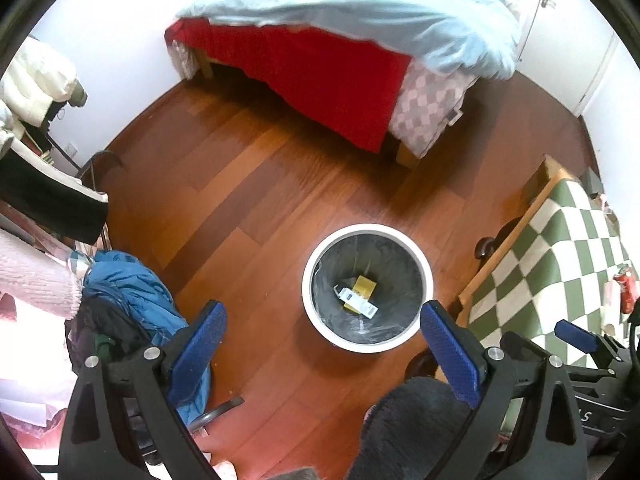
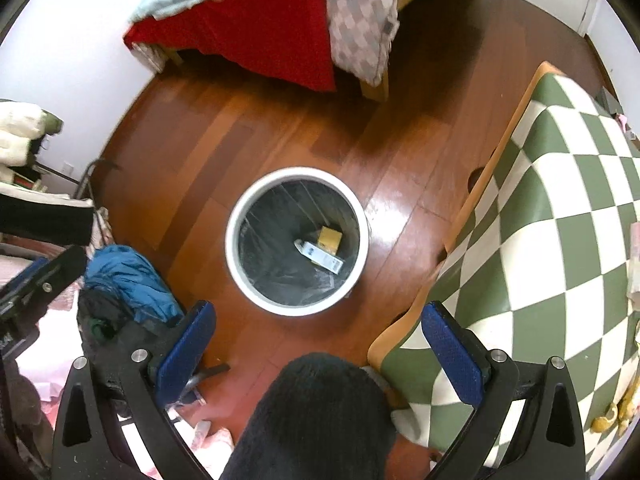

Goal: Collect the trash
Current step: 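Move both tools back from the bin toward the table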

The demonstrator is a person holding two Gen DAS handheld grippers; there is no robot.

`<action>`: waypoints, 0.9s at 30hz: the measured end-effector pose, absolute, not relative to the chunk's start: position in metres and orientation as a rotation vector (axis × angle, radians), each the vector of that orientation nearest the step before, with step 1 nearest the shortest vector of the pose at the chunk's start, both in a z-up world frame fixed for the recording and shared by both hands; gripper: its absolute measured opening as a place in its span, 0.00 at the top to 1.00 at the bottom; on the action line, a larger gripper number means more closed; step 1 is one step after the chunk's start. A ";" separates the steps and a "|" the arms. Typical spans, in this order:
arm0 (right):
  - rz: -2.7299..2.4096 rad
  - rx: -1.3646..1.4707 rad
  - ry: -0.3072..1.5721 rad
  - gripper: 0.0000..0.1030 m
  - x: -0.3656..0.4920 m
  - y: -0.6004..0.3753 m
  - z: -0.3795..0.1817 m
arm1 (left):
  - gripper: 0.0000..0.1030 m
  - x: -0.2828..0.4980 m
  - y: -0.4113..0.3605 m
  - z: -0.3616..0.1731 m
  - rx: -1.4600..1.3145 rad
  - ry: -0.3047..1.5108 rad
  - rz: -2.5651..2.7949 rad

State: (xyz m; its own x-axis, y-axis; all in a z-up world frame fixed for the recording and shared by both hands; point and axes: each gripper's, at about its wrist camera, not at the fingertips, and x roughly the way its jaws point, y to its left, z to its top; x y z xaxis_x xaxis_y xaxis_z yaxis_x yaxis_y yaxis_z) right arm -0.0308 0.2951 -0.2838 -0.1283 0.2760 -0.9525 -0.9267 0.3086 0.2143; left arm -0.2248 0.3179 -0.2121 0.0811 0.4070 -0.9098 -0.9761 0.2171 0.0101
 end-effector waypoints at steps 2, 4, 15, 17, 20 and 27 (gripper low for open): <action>1.200 -0.662 1.263 0.00 -0.030 0.287 -0.267 | 0.04 -0.223 0.308 -0.199 -0.746 0.944 1.197; 1.222 -0.635 1.240 0.00 -0.029 0.275 -0.246 | 0.04 -0.222 0.298 -0.187 -0.734 0.928 1.196; 1.297 -0.404 1.196 0.00 0.004 0.190 -0.160 | 0.04 -0.196 0.240 -0.129 -0.629 0.841 1.196; 1.282 -0.334 1.204 0.00 0.020 0.166 -0.149 | 0.04 -0.178 0.228 -0.123 -0.603 0.833 1.161; 1.228 -0.252 1.208 0.00 0.048 0.129 -0.141 | 0.04 -0.140 0.211 -0.125 -0.562 0.850 1.092; 0.927 -0.108 1.206 0.00 0.162 0.015 -0.156 | 0.04 -0.021 0.176 -0.184 -0.529 0.938 0.911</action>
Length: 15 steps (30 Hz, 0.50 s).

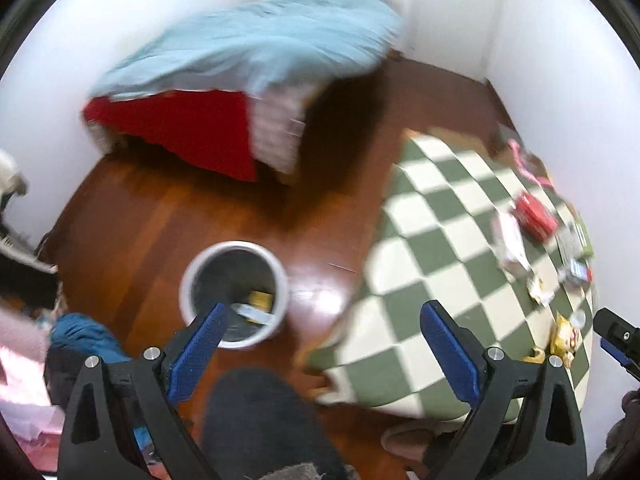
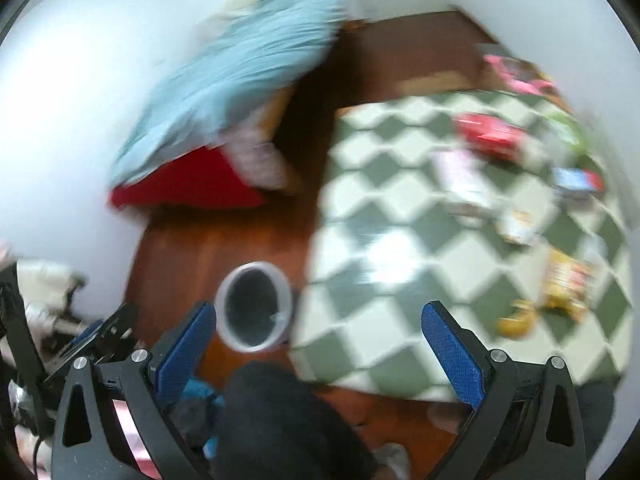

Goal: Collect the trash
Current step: 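Move both tools back from the bin toward the table, then grasp the orange peel with the left tool while the right tool grasps the panda snack bag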

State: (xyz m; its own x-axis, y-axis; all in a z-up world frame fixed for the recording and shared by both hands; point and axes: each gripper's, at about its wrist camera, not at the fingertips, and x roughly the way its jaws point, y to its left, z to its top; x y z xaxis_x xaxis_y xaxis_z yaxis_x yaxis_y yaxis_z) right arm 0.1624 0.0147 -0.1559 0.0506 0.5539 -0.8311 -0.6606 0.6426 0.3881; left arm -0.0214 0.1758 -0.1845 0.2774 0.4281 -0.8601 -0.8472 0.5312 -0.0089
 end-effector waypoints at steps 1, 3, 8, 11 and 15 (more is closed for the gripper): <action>0.875 -0.097 1.213 0.00 0.178 0.001 -0.164 | 0.04 -0.001 0.171 -0.196 -0.518 0.964 0.885; 0.752 -0.073 1.237 0.00 0.216 -0.034 -0.188 | 0.04 0.038 0.159 -0.220 -0.485 1.005 0.847; 0.533 -0.033 1.316 0.00 0.288 -0.094 -0.256 | 0.04 0.114 0.132 -0.275 -0.407 1.127 0.751; 0.476 0.006 1.355 0.13 0.317 -0.116 -0.290 | 0.04 0.138 0.120 -0.297 -0.375 1.177 0.715; 0.447 0.071 1.422 0.24 0.341 -0.128 -0.325 | 0.04 0.152 0.111 -0.316 -0.374 1.223 0.694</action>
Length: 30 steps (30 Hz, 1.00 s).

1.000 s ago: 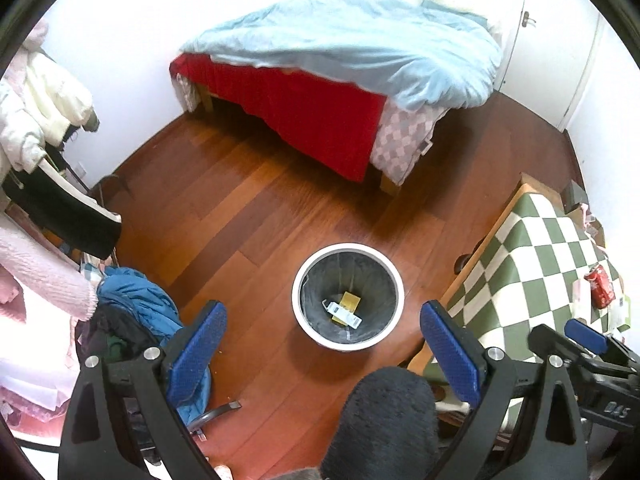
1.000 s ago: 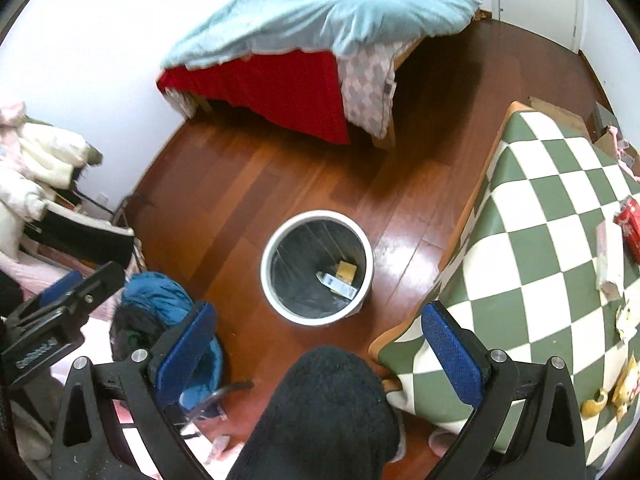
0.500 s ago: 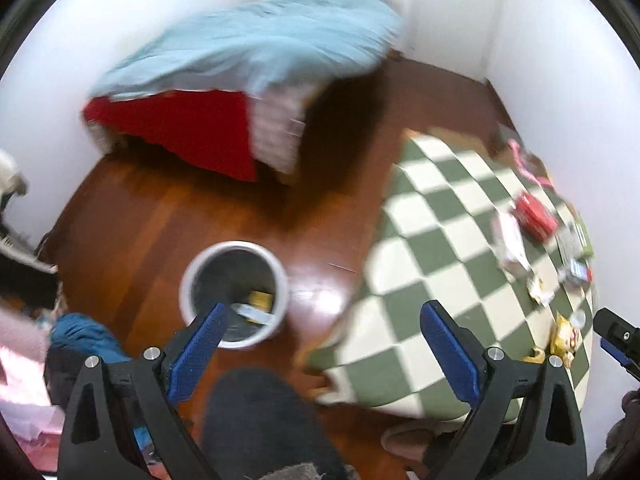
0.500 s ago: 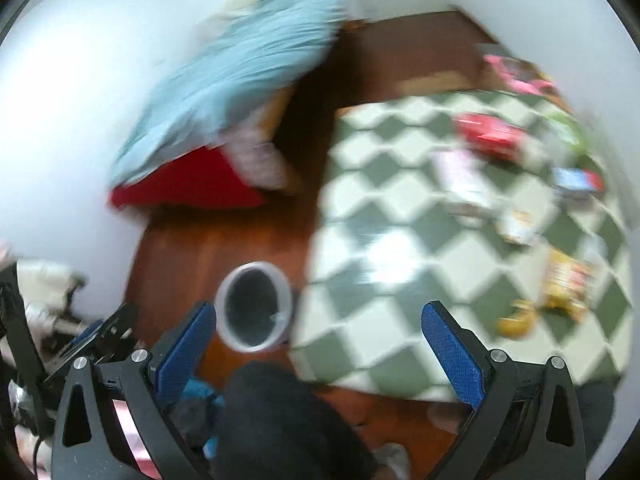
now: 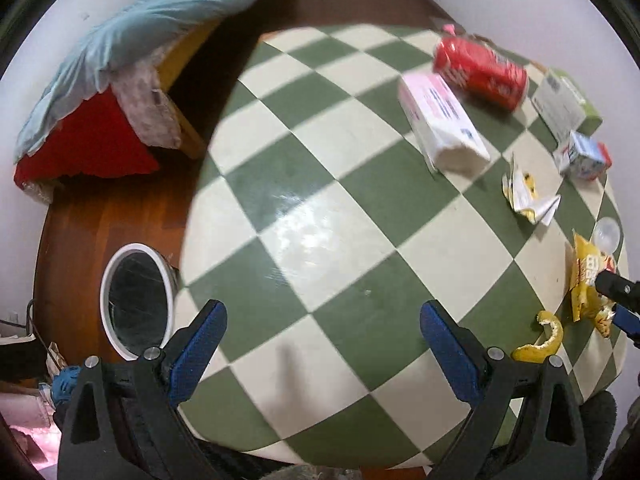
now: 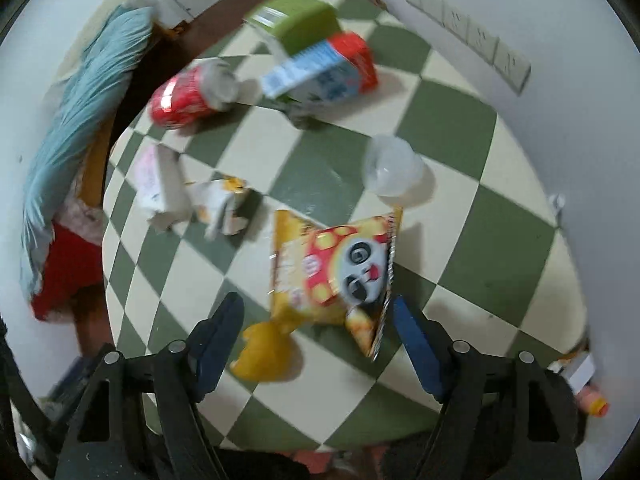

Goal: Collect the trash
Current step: 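Grasp the orange peel with the left tool while the right tool grasps the panda snack bag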

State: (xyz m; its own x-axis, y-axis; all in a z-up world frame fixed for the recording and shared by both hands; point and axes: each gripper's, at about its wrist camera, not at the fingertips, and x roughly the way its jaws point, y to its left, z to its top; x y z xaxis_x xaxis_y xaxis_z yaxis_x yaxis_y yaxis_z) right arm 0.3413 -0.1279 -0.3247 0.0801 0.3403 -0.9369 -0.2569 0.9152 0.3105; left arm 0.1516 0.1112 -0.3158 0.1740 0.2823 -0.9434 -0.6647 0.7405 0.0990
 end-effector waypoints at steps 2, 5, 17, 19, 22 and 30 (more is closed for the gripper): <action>0.456 0.102 1.447 0.24 0.350 -0.131 -0.338 | 0.04 0.155 0.108 -0.322 -0.381 1.238 0.686; 0.480 0.142 1.485 0.37 0.358 -0.131 -0.359 | 0.04 0.159 0.101 -0.325 -0.382 1.252 0.674; 0.453 0.109 1.373 0.49 0.338 -0.191 -0.326 | 0.05 0.203 0.002 -0.312 -0.300 1.227 0.331; 0.423 0.115 1.387 0.49 0.339 -0.211 -0.331 | 0.05 0.213 -0.014 -0.318 -0.265 1.233 0.275; 0.391 0.129 1.407 0.48 0.341 -0.230 -0.340 | 0.29 0.224 -0.029 -0.325 -0.208 1.246 0.233; 0.375 0.168 1.420 0.33 0.342 -0.247 -0.344 | 0.73 0.232 -0.045 -0.337 -0.151 1.262 0.206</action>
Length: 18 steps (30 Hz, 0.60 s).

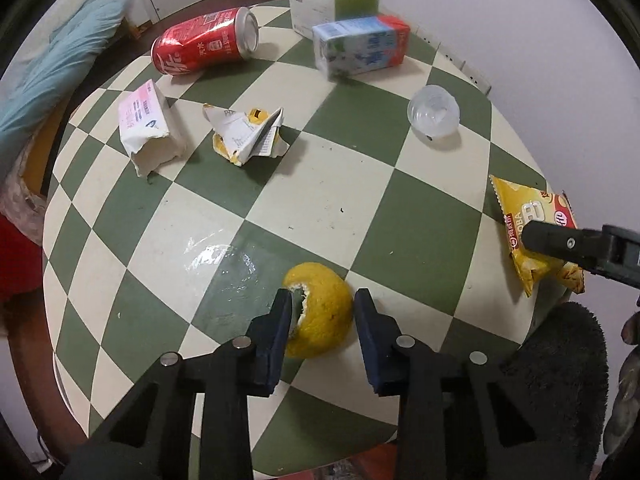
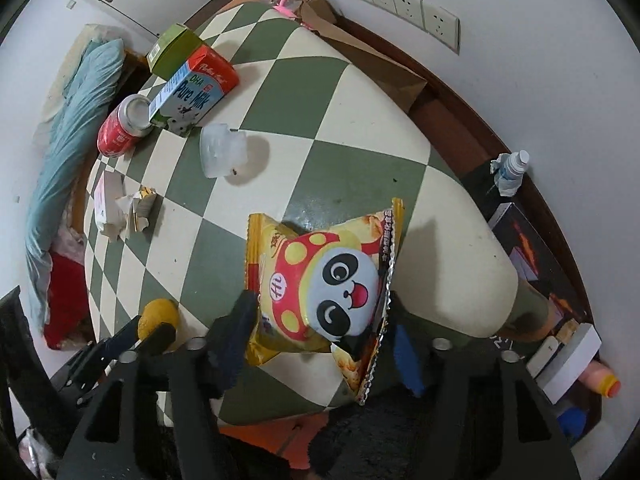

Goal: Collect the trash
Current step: 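Grasp the orange peel with the left tool while the right tool grasps the panda snack bag, then carry the peel and snack bag over the bin and release both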

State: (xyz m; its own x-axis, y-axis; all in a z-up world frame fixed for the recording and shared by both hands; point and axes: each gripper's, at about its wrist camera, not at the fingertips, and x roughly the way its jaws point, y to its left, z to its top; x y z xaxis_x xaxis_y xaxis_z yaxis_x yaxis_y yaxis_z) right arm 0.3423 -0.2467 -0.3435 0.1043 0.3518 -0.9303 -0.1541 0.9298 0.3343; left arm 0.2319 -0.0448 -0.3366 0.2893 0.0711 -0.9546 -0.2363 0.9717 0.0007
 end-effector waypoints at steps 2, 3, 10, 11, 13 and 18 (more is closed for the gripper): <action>0.378 0.176 1.411 0.33 0.344 -0.248 -0.342 | 0.75 0.232 -0.046 -0.337 -0.159 1.255 0.210; 0.378 0.179 1.409 0.33 0.345 -0.247 -0.342 | 0.76 0.232 -0.047 -0.337 -0.163 1.255 0.213; 0.380 0.148 1.364 0.47 0.343 -0.241 -0.339 | 0.78 0.227 -0.041 -0.334 -0.169 1.230 0.242; 0.385 0.138 1.360 0.47 0.343 -0.239 -0.338 | 0.79 0.226 -0.039 -0.332 -0.171 1.225 0.244; 0.386 0.131 1.357 0.49 0.343 -0.238 -0.338 | 0.79 0.224 -0.035 -0.324 -0.173 1.209 0.256; 0.406 0.107 1.332 0.51 0.337 -0.232 -0.328 | 0.79 0.217 -0.024 -0.303 -0.187 1.160 0.287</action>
State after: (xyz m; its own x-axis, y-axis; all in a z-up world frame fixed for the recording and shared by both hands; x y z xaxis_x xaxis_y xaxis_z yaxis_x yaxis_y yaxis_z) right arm 0.3370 -0.2321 -0.3276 0.1785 0.3467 -0.9208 -0.2256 0.9254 0.3047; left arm 0.2168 -0.0236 -0.3029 0.3692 0.1263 -0.9207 -0.3176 0.9482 0.0027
